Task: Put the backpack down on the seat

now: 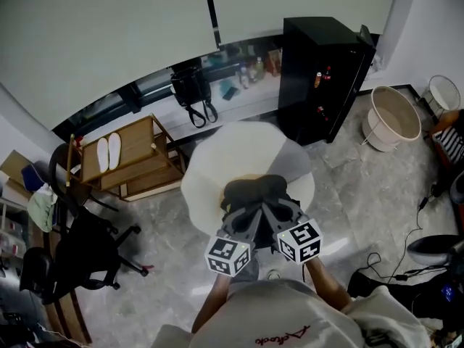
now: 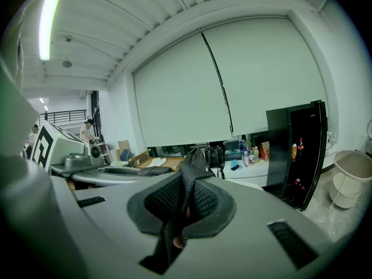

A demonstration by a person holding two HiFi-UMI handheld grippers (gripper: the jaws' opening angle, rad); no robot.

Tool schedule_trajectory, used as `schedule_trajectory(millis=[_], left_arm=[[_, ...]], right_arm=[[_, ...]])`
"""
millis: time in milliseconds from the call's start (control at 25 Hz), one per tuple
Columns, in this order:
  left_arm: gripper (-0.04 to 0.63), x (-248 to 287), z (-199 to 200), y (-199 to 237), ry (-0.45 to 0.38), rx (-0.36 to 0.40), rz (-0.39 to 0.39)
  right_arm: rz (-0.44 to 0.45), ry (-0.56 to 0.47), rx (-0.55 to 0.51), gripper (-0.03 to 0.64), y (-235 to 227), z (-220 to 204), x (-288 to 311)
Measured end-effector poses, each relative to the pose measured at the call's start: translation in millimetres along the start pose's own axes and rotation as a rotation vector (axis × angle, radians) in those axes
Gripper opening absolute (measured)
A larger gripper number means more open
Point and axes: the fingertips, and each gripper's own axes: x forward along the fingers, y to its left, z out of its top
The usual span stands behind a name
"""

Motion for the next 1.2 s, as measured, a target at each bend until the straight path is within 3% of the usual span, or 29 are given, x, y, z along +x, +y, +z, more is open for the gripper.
schedule_trajectory(millis=[600,1200], left_arm=[[0.046,42.0,92.2,116.3,-0.052,0.067,-0.055],[0.046,63.8,72.6,152.4,0.010,0.020,-0.110]], right_arm=[[-0.038,-0.068,-0.054,0.040,-26.2,87.4,124.2],[-0.092,-0.018,-0.019,0.040,-43.1,66.4,160.7]])
